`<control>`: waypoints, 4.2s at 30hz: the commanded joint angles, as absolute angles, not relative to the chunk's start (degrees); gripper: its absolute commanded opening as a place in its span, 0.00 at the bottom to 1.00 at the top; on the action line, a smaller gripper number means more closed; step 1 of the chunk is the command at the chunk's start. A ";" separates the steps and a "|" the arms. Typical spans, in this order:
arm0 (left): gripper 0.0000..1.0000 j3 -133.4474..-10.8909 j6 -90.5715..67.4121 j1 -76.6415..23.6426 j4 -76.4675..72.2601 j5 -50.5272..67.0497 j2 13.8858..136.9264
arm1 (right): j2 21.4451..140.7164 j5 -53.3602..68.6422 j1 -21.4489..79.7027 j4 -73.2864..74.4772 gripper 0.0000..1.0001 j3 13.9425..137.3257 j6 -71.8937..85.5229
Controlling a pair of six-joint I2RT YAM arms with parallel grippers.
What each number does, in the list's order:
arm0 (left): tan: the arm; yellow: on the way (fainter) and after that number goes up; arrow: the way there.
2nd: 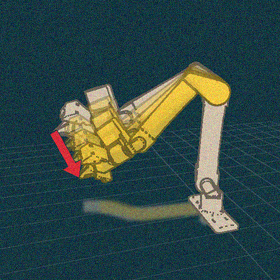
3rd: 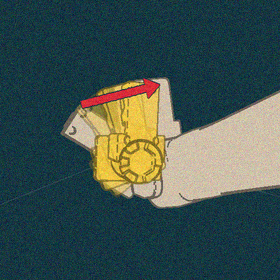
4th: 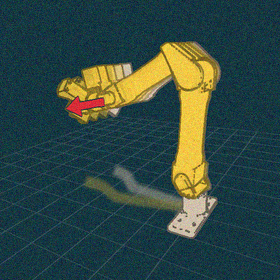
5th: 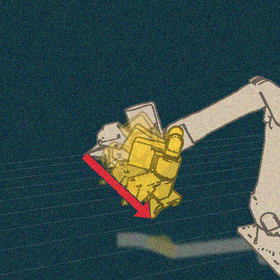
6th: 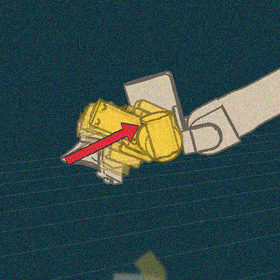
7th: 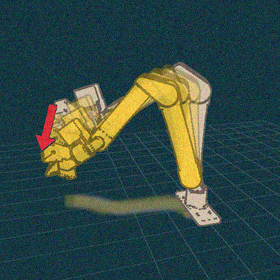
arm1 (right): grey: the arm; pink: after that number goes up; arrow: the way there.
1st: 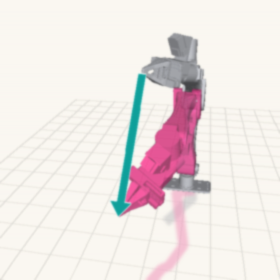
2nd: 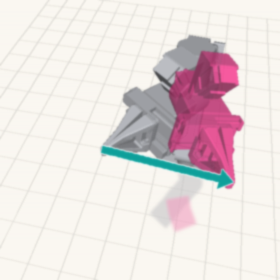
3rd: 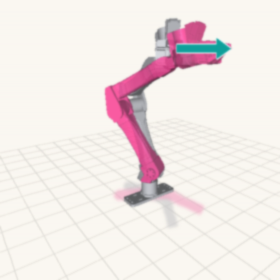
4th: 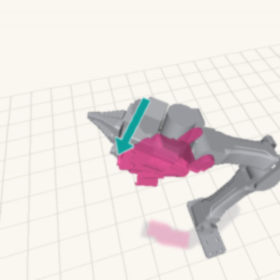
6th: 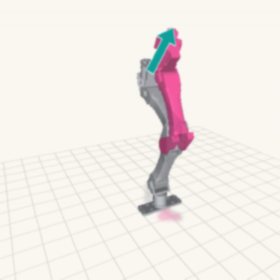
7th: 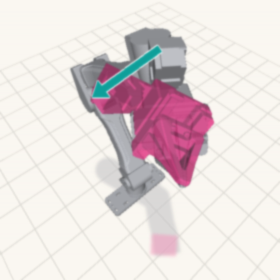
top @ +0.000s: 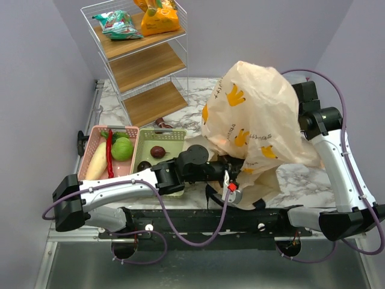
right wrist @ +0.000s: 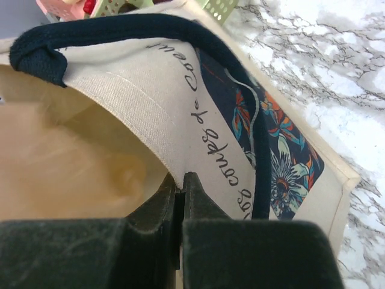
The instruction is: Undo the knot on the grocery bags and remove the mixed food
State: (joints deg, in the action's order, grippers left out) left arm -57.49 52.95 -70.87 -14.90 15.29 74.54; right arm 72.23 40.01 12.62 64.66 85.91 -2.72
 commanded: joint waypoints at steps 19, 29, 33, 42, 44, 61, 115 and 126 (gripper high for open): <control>0.20 -107.04 60.53 -51.56 86.39 34.02 112.81 | 74.62 26.59 12.29 64.85 0.01 89.81 -4.99; 0.98 -97.05 51.35 -57.08 61.74 32.91 86.29 | 76.11 23.70 12.35 64.62 0.01 88.85 -7.03; 0.99 -100.48 51.76 -59.56 63.08 32.73 82.41 | 76.39 23.20 12.28 64.33 0.01 88.55 -7.08; 0.98 -102.39 48.28 -64.38 35.80 27.62 74.93 | 76.20 24.45 12.28 64.13 0.01 87.48 -6.44; 0.99 -105.02 55.33 -67.02 34.59 25.94 77.23 | 76.16 24.65 12.24 64.02 0.01 87.29 -6.26; 0.48 -104.11 56.62 -58.77 39.85 22.91 94.59 | 75.06 25.74 12.30 66.03 0.01 86.83 -8.14; 0.98 -123.15 7.11 2.83 84.91 45.62 87.49 | 69.95 15.06 5.90 45.82 1.00 93.39 4.83; 0.98 -102.57 10.45 15.48 74.95 35.36 72.14 | 72.48 19.61 -2.75 40.99 1.00 88.41 1.91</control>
State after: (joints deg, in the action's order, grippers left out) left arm -107.37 9.58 15.49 79.46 39.48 79.46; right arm 73.93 16.95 -2.22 45.43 91.55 2.11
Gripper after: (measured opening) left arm 0.983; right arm 0.997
